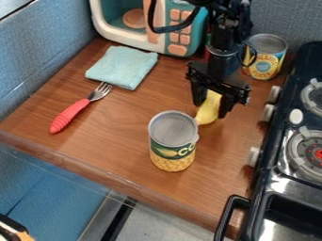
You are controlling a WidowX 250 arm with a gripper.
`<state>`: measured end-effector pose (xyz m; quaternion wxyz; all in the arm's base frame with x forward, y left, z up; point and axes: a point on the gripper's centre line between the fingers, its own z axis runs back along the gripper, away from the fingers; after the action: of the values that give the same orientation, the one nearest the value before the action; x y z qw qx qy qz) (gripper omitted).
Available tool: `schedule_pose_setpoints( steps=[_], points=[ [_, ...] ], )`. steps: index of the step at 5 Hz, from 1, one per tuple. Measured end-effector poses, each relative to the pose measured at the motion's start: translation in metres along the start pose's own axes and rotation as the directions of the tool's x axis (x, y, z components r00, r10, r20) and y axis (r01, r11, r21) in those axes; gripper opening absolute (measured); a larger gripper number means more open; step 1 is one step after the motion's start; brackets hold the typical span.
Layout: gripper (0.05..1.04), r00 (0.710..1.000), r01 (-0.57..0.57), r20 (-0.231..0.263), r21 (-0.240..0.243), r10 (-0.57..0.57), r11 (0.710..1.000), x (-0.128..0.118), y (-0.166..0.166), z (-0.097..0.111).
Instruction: Put the banana on the blue cloth
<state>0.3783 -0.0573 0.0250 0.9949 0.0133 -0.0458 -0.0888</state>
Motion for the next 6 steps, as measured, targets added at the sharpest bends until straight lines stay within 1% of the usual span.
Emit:
schedule_pose_setpoints(
  steps=[1, 2, 3, 4, 5, 6],
  points=[
    [0.374, 1.000, -0.008, 0.003, 0.000, 0.008, 1.000, 0.003, 0.001, 0.003],
    [0.222, 1.000, -0.009, 0.008, 0.008, 0.009, 1.000, 0.005, 0.003, 0.005],
    [0.128, 1.000, -0.001, 0.007, 0.016, 0.001, 1.000, 0.006, 0.006, 0.006],
    [0.244, 0.999, -0.035, 0.008, -0.009, 0.035, 0.999, 0.005, 0.017, 0.006],
    [0.478, 0.999, -0.038, 0.006, -0.020, 0.038, 0.999, 0.006, 0.021, 0.006],
    [0.809, 0.999, -0.043, 0.011, -0.027, 0.043, 0.999, 0.009, 0.020, 0.004]
  ],
)
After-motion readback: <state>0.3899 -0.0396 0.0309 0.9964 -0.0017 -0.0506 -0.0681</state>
